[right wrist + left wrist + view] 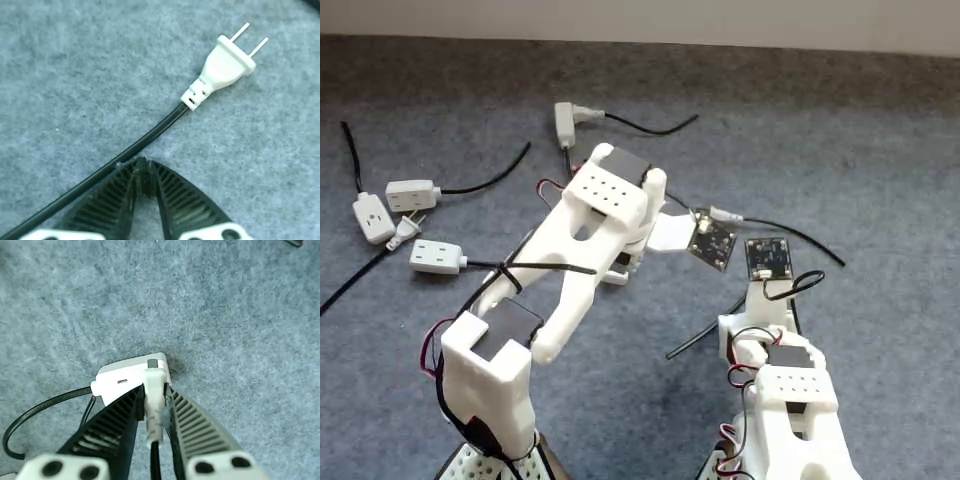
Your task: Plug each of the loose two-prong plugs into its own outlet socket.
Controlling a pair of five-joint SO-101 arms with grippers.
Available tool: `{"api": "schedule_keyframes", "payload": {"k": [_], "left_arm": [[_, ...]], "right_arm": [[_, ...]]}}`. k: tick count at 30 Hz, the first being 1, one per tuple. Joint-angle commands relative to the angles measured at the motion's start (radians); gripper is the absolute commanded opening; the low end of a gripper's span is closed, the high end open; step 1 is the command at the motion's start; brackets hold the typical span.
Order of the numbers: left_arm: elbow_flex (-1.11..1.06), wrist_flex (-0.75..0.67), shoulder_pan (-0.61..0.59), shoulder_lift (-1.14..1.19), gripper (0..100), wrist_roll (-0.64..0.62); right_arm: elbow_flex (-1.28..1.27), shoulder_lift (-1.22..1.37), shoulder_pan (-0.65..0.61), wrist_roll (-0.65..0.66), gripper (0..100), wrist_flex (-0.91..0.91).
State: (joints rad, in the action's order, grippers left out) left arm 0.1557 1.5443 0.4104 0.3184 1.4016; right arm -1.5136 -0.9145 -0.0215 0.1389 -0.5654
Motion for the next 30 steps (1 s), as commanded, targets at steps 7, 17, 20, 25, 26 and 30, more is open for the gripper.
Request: {"api": "schedule_keyframes", "payload": {"k": [7,17,20,25,26,30], "left_arm": [[0.039,0.009,-0.061,-0.008,1,0.319],[0.035,0.009,-0.045,-0.007,1,0.319],[0.015,0.008,-0.045,-0.005,1,0.319],[-0.012,0.003,-0.045,-0.005,1,0.319],[-0.012,0.003,-0.045,-0.005,1,0.319],[-0.013,0.003,-0.045,-0.005,1,0.319]], "right_arm": [[0.001,-0.012,-0.008,0.014,0.7,0.018],[0.001,-0.012,-0.008,0.015,0.7,0.018],[0.001,-0.012,-0.008,0.015,0.7,0.018],[0.001,-0.012,-0.008,0.015,0.7,0.018],[0.001,-0.012,-0.008,0.015,0.7,0.018],[0.001,-0.012,-0.008,0.015,0.7,0.018]]}}
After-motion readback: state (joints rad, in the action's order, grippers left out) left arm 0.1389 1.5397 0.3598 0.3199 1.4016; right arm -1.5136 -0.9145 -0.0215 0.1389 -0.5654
